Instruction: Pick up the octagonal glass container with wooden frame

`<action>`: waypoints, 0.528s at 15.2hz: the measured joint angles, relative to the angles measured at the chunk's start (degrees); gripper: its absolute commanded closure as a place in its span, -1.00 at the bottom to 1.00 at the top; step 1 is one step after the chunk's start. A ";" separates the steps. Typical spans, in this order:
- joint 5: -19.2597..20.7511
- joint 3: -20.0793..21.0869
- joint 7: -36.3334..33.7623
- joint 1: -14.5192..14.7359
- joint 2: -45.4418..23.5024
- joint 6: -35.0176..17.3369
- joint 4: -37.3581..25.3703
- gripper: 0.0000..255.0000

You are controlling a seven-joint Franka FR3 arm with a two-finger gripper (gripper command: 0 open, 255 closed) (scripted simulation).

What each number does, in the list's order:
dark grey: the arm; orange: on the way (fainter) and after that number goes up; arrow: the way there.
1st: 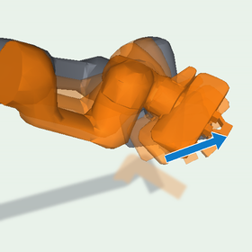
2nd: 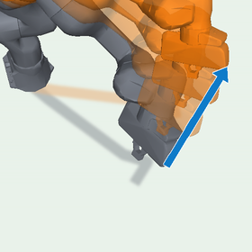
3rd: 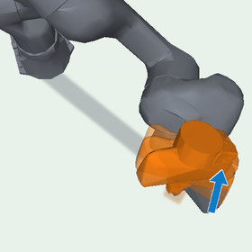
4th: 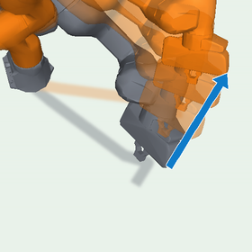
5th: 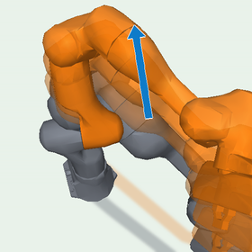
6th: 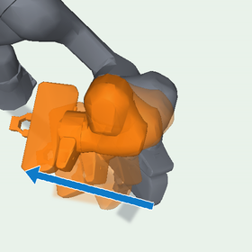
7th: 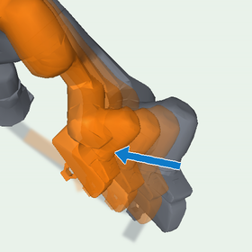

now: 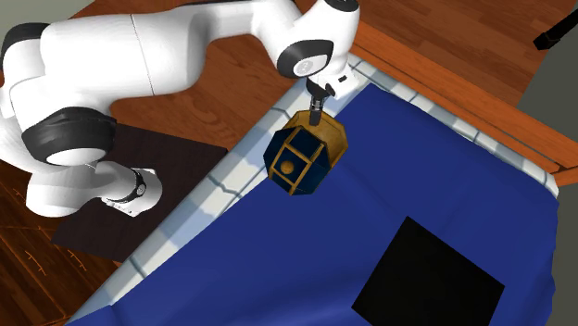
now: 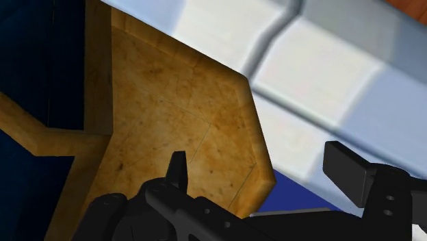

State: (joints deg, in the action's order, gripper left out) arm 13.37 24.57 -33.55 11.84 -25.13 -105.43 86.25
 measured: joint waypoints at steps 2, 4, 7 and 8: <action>0.07 -0.04 -0.04 -0.01 -0.14 -0.39 0.26 1.00; 0.12 -0.06 -0.04 -0.01 -0.19 -0.46 0.23 1.00; 0.14 -0.08 -0.02 -0.02 -0.21 -0.49 0.17 1.00; 0.14 -0.08 -0.01 -0.03 -0.20 -0.50 0.18 1.00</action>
State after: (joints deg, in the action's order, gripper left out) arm 13.51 24.49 -33.57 11.81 -25.33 -105.94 86.43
